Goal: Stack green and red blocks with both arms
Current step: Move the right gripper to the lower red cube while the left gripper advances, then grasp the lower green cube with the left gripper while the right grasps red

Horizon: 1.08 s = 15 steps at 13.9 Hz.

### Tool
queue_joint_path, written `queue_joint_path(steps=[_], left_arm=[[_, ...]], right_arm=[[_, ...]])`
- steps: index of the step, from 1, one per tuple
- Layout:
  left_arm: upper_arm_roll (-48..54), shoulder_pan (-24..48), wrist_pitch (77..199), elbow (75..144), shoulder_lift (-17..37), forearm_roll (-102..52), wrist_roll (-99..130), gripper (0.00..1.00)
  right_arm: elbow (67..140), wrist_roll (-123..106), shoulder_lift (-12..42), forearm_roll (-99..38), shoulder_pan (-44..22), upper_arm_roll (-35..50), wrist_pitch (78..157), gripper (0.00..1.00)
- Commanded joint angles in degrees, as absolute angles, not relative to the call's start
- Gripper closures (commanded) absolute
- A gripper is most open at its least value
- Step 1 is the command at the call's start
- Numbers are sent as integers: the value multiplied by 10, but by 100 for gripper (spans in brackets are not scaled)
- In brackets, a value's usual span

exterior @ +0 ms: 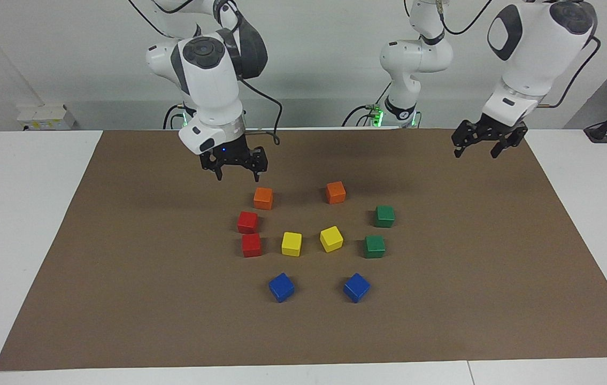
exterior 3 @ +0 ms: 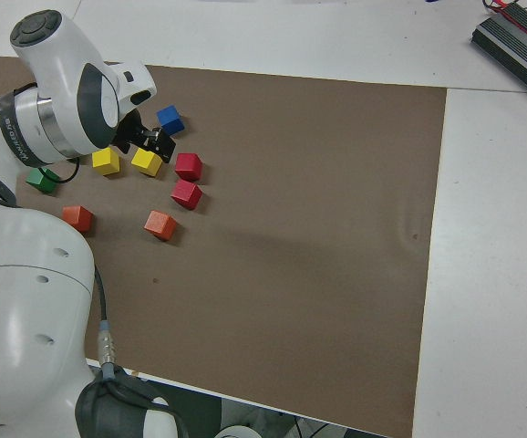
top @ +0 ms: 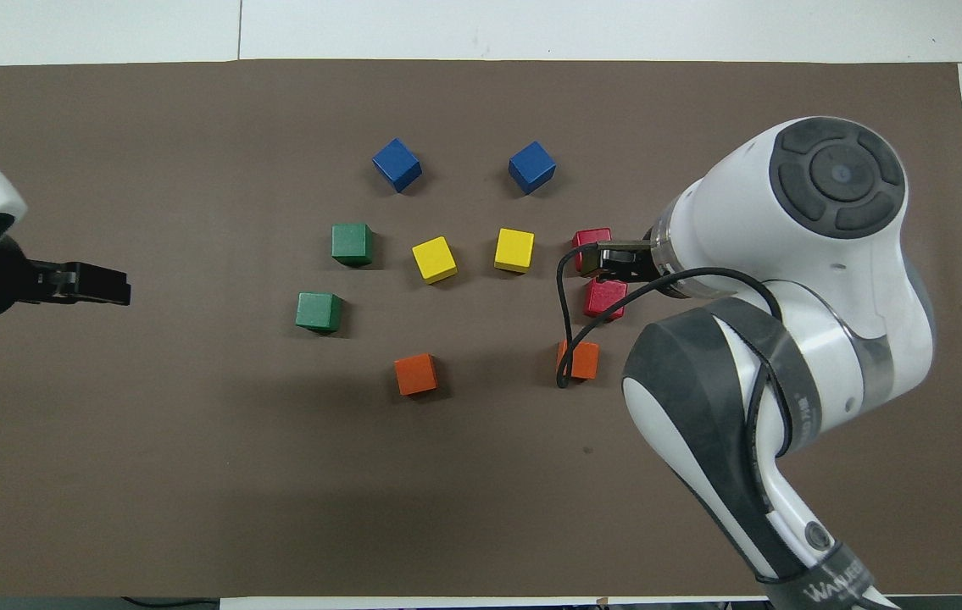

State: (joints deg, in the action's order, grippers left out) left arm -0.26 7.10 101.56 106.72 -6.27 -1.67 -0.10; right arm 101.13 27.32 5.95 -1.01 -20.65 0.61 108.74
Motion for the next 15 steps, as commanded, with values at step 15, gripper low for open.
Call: queue_joint_path(steps=[15], left_arm=[[-6, 199, 1275, 1192, 81, -42, 102, 0]], right_arm=[[1159, 269, 105, -9, -193, 3, 1303, 0]])
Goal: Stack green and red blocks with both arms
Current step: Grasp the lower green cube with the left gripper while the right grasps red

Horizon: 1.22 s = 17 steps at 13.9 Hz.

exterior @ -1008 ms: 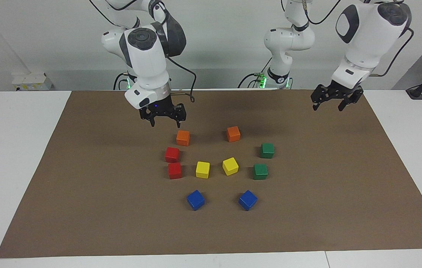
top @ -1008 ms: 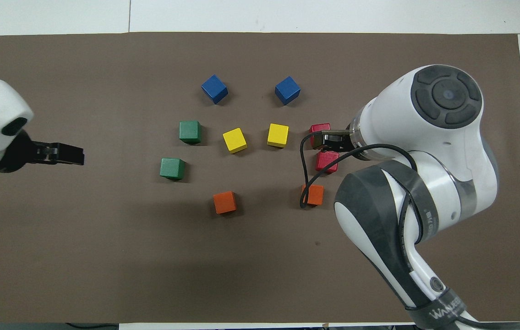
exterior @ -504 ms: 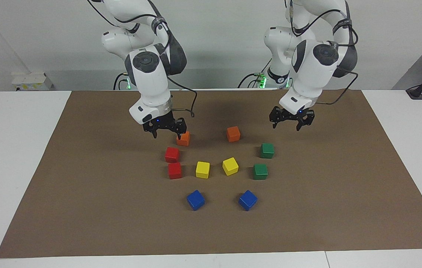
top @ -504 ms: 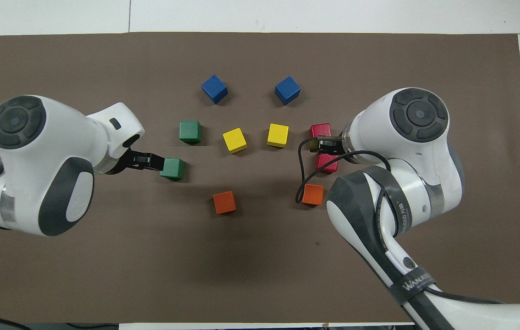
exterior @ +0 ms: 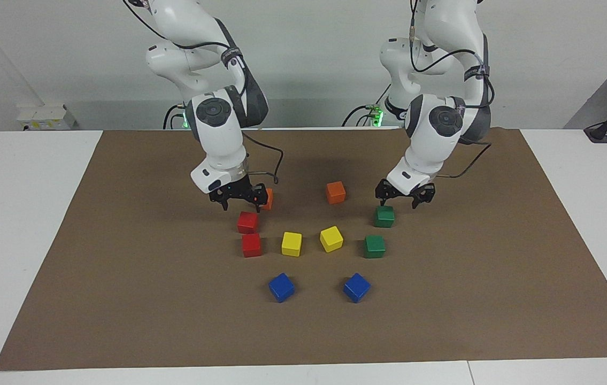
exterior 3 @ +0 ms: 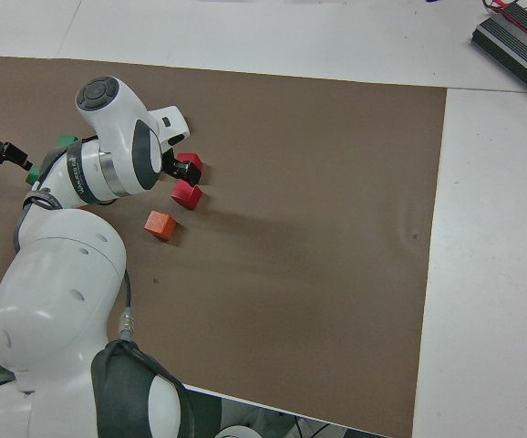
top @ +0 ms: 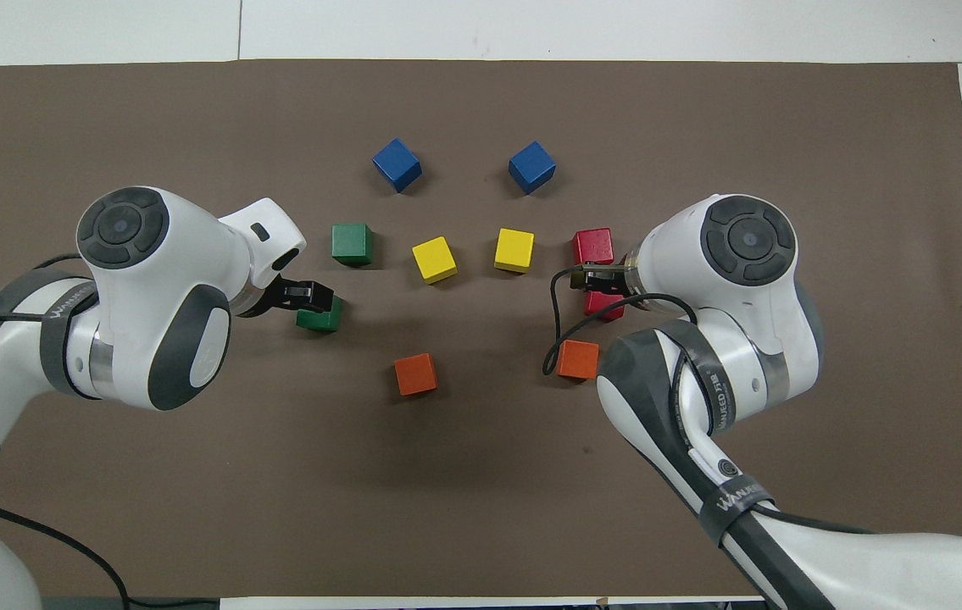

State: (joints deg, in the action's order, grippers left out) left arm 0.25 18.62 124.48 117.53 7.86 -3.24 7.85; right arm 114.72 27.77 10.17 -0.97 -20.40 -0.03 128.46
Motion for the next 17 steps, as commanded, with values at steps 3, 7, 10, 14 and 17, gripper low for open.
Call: queue_joint_path(steps=[3, 7, 10, 14, 17], left_arm=[[-6, 215, 1305, 1198, 94, -44, 137, 0], [-7, 233, 1331, 1197, 121, -44, 148, 0], [-7, 234, 1333, 1196, 127, -44, 148, 0], [-9, 245, 1346, 1197, 142, -44, 147, 0], [-10, 243, 1348, 1203, 142, -40, 137, 0]], right_arm=[[1172, 269, 117, -9, -193, 4, 1334, 0], [1172, 277, 139, -9, -199, 4, 1351, 0], [1172, 277, 148, -9, -200, 4, 1362, 0], [1172, 283, 163, -9, -201, 4, 1375, 0], [1173, 285, 164, -9, -201, 4, 1371, 19]])
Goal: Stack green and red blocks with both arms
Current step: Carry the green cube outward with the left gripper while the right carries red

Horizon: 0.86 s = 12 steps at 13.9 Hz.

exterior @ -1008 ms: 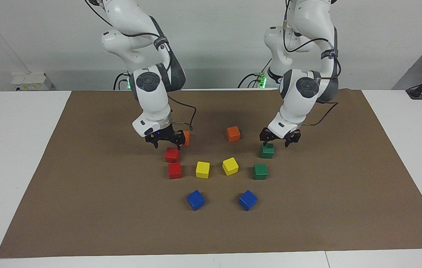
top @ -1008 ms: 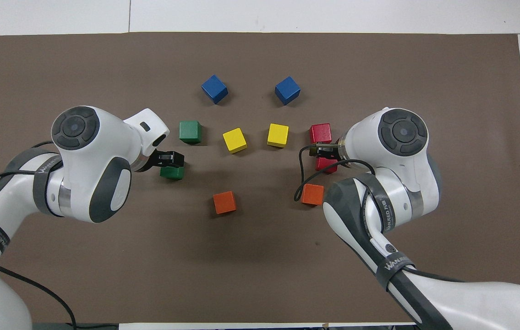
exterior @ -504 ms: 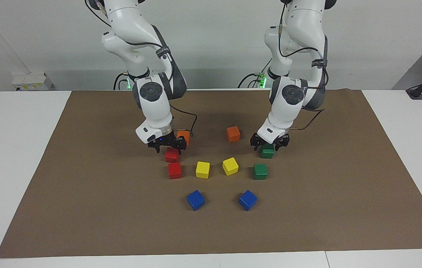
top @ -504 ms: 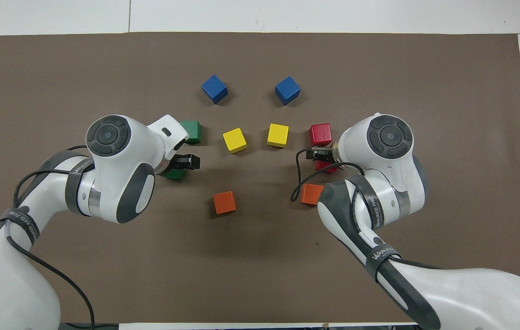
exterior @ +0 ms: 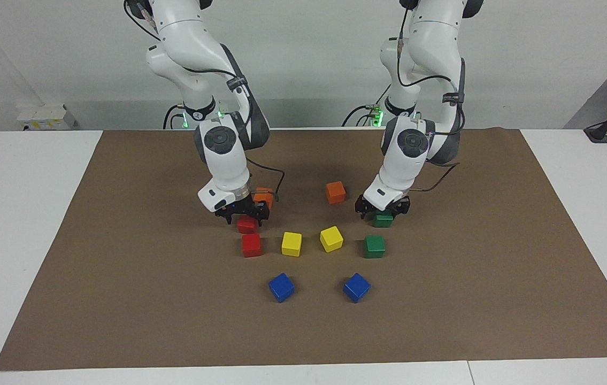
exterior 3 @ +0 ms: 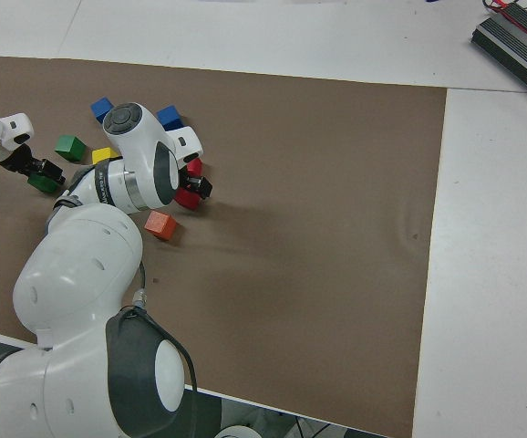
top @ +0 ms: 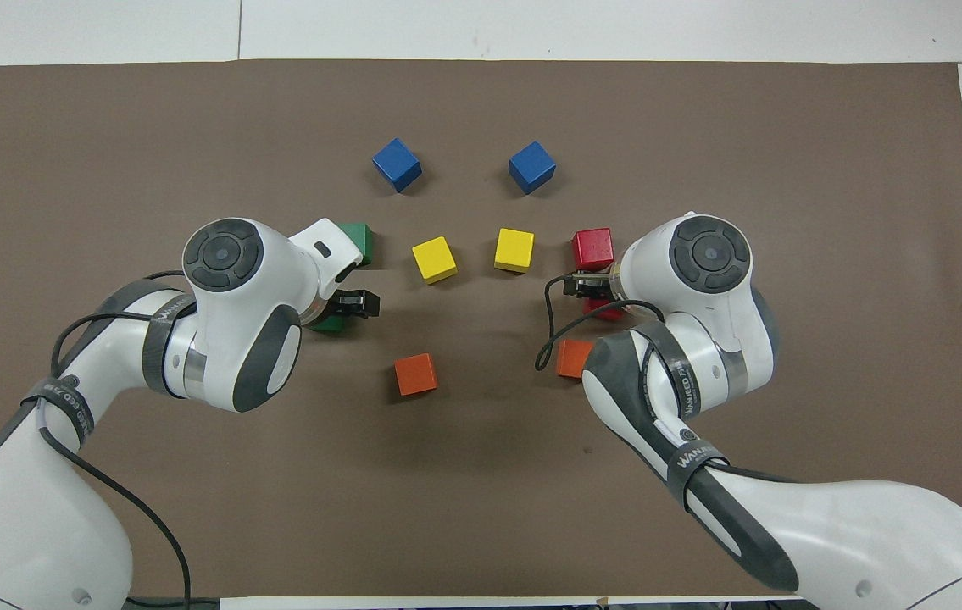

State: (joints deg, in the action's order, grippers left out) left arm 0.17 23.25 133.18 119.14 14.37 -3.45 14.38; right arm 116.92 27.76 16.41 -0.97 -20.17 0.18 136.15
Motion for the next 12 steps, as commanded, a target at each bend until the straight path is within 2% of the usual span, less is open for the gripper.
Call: queue_joint_path(steps=[1, 2, 3, 4, 5, 6, 8, 10, 12], left_arm=[[-10, 241, 1351, 1204, 142, -39, 133, 1], [-11, 240, 1351, 1204, 142, -39, 133, 13], [-11, 239, 1351, 1205, 142, -39, 133, 33], [-11, 239, 1348, 1205, 142, -39, 134, 71], [-11, 237, 1345, 1204, 142, -38, 133, 100], [-11, 236, 1346, 1204, 142, -38, 127, 100], [-11, 235, 1344, 1202, 142, -38, 126, 100], [-12, 230, 1335, 1197, 138, -38, 125, 100], [-13, 198, 1269, 1174, 109, -38, 119, 100]], right_arm=[[1173, 285, 163, -9, -201, 4, 1367, 42], [1172, 283, 162, -9, -201, 4, 1362, 67], [1166, 280, 157, -9, -201, 4, 1347, 97], [1138, 277, 149, -9, -195, 4, 1293, 100], [1102, 276, 145, -11, -191, 4, 1231, 100], [1068, 271, 140, -11, -180, 2, 1174, 100], [1035, 184, 132, -11, -138, -2, 1127, 100], [1027, 74, 133, -18, -75, -1, 1130, 100], [1031, 5, 133, -19, -37, -1, 1135, 100]])
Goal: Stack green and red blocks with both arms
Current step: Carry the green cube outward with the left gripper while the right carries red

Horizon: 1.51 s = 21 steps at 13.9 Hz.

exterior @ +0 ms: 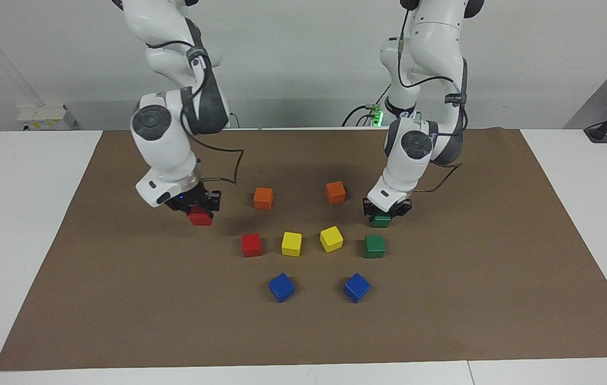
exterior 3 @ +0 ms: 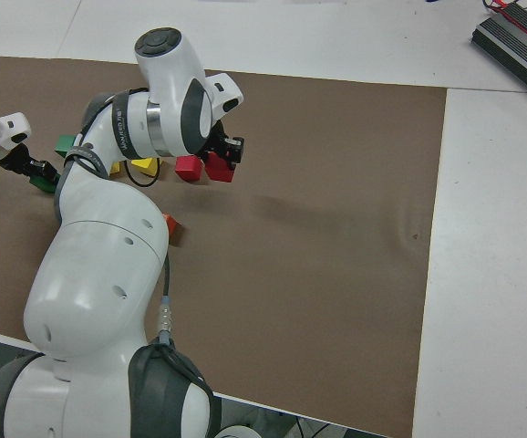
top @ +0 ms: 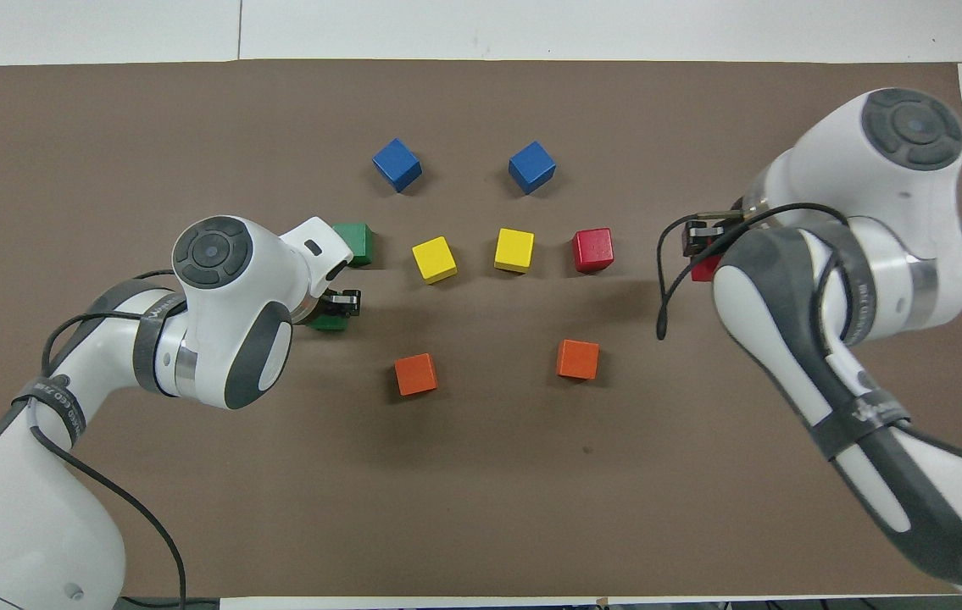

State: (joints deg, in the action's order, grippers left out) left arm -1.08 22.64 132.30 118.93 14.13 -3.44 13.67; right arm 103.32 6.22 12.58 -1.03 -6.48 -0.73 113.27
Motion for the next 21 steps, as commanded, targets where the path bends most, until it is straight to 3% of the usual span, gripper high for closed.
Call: queue_joint_path(steps=[1, 4, 7, 11, 18, 21], left_arm=[[-13, 182, 1231, 1167, 90, -38, 100, 100], [-14, 122, 1161, 1177, 22, -38, 46, 100], [-14, 44, 1125, 1186, -4, -38, -52, 100], [-15, -37, 1237, 1285, -36, -38, -119, 100], [-17, -76, 1413, 1381, -4, -38, -174, 100], [-17, -76, 1423, 1382, 1, -38, -174, 100]], right_arm=[[1037, -32, 133, -19, -19, -2, 1141, 100], [1084, -52, 121, -18, -4, -3, 1189, 100], [1134, -64, 121, -17, 5, -3, 1266, 100], [1156, -76, 127, -17, 9, -3, 1305, 100], [1176, -82, 142, -17, 16, -3, 1342, 100], [1185, -81, 143, -17, 15, -3, 1347, 100]])
